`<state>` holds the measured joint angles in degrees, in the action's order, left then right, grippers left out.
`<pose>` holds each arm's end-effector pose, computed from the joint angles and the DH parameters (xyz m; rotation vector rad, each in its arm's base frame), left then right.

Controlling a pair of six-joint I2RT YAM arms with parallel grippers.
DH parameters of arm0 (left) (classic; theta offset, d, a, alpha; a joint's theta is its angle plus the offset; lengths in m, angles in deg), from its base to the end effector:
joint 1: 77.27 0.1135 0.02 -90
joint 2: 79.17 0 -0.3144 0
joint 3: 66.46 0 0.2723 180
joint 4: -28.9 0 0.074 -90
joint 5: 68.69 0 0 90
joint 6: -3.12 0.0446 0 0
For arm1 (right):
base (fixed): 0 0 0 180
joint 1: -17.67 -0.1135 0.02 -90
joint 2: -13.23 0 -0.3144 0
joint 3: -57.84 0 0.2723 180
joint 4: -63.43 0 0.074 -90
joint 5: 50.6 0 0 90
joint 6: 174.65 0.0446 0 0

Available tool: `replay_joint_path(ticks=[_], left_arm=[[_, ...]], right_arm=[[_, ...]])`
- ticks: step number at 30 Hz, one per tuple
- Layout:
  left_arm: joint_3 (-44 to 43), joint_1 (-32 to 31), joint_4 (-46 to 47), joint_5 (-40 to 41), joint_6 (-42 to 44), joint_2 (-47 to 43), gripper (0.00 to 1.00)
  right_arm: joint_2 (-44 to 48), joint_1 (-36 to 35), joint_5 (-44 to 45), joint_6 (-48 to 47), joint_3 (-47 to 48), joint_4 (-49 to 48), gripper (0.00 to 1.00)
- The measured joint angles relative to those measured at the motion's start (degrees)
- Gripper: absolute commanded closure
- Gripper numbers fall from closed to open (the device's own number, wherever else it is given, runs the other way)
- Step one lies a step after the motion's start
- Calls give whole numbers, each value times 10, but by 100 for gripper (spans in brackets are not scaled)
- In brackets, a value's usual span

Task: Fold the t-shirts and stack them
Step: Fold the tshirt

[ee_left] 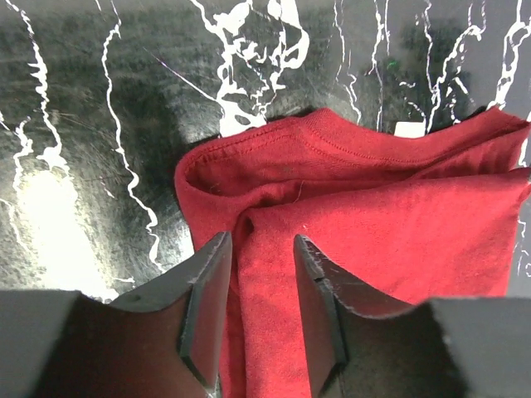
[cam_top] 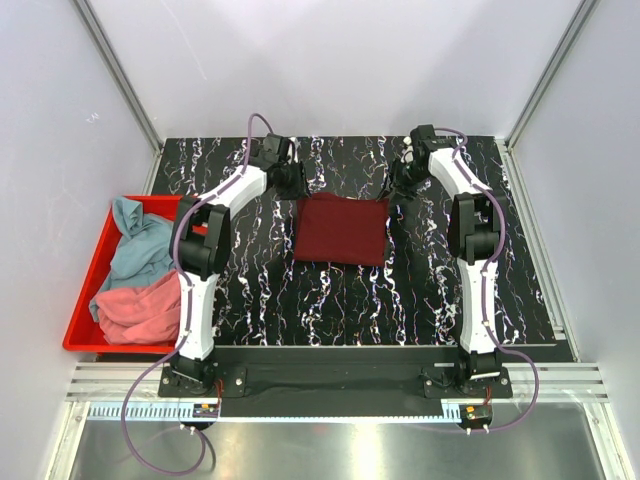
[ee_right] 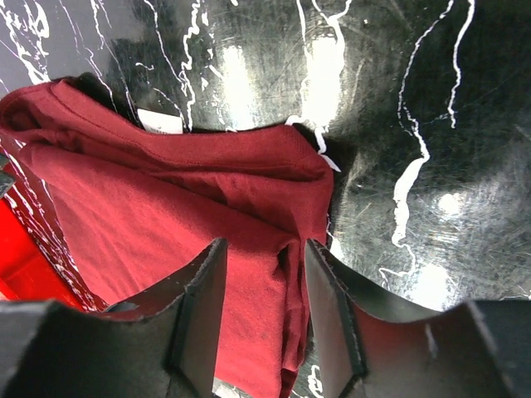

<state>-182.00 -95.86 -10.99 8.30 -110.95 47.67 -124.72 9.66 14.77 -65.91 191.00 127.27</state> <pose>0.5173 -0.1846 0.2202 -0.0194 2.5292 -0.5922 0.5584 0.0974 0.1947 0.1466 2.7915 0.7151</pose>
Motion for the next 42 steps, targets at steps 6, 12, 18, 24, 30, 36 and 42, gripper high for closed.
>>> replay_joint_path(ticks=[6,12,18,24,30,36,42], left_arm=[[-7,-6,-7,2,-3,13,57],[-11,-12,-19,2,-6,26,54],[-11,-14,-28,2,-10,27,55],[-15,-14,-27,1,-10,31,61],[-15,-14,-3,-15,-19,37,93],[18,-14,47,-28,-30,23,99],[72,-14,46,-28,-37,-46,100]], right_arm=[[-1,-3,0,-3,0,1,60],[-4,-5,0,-3,2,3,59],[-3,-8,0,-4,2,8,59],[-3,-12,0,-5,2,12,68],[-4,-14,1,-7,2,14,96],[-3,-14,8,-5,10,24,100],[16,-15,12,9,10,45,100]])
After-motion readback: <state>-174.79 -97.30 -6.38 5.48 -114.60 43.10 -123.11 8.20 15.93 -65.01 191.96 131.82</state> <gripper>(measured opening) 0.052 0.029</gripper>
